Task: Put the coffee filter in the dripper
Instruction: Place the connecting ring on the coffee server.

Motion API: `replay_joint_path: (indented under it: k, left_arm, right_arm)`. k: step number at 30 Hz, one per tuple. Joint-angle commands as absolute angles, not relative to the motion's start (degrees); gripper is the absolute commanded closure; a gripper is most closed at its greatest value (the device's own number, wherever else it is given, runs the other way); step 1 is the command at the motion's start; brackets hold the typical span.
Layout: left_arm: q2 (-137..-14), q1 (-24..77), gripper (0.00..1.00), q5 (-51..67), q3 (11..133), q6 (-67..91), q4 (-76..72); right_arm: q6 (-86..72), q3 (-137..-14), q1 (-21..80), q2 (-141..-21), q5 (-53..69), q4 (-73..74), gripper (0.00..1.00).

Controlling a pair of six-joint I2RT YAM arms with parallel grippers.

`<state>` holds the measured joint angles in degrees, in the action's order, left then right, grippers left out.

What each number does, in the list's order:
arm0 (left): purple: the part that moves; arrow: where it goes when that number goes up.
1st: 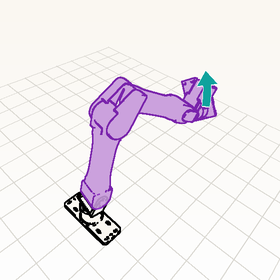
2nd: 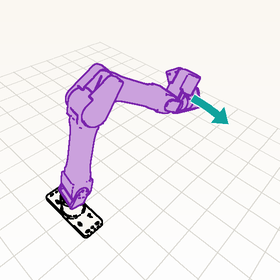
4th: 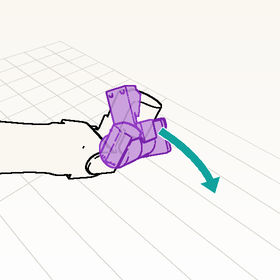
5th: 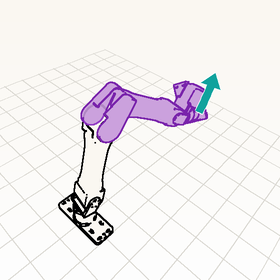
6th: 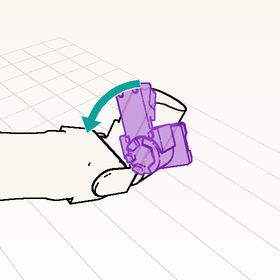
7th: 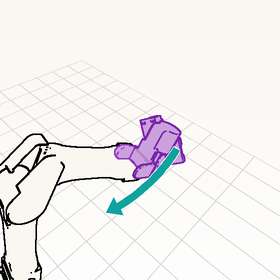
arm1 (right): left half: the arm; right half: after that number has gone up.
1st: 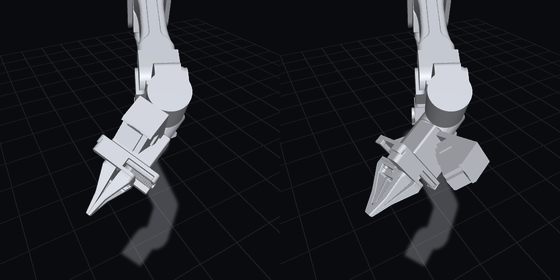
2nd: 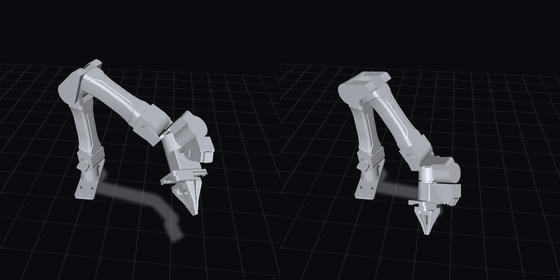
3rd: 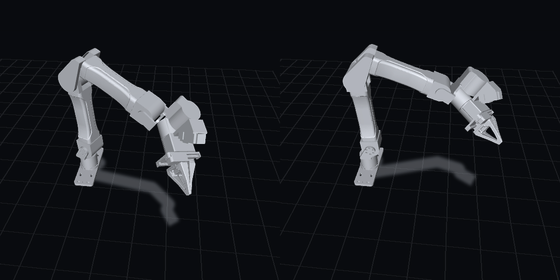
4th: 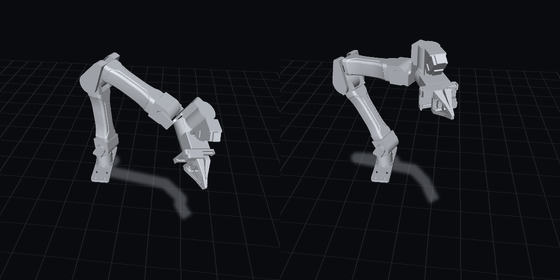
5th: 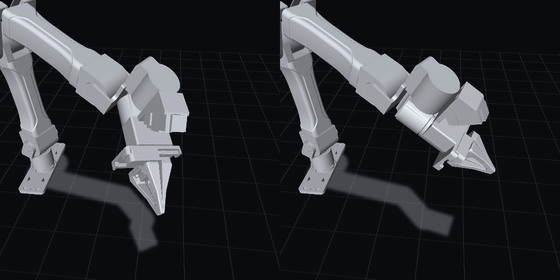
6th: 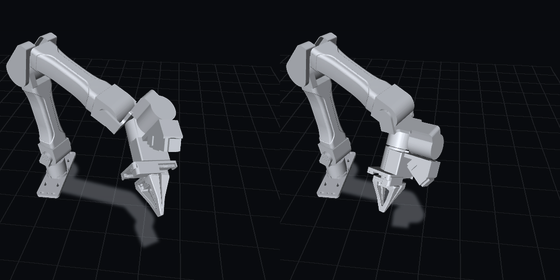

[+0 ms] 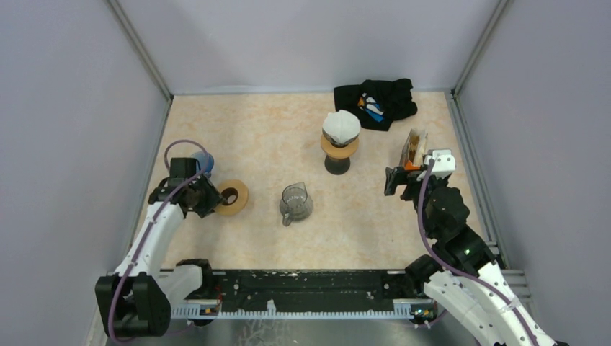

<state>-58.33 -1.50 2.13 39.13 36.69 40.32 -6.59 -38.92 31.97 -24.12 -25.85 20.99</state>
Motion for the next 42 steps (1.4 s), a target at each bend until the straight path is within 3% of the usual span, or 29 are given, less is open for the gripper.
replay_joint_path:
  k: [1, 24, 42]
  left_arm:
    - [-58.8, 3.4, 0.62, 1.0, 43.4, 37.9, 40.8]
    - [-71.5, 30.1, 0.61, -4.1, 58.7, 39.1, 39.3]
    - [-82.1, 40.6, 0.59, -8.6, 65.7, 39.0, 39.1]
  right_arm:
    - [-6.4, -39.2, 31.6, -23.9, -27.1, 18.9, 0.07]
    - [-6.3, -39.1, 31.6, -24.4, -27.3, 19.0, 0.07]
    - [-6.1, -39.1, 31.6, -24.3, -27.4, 19.2, 0.07]
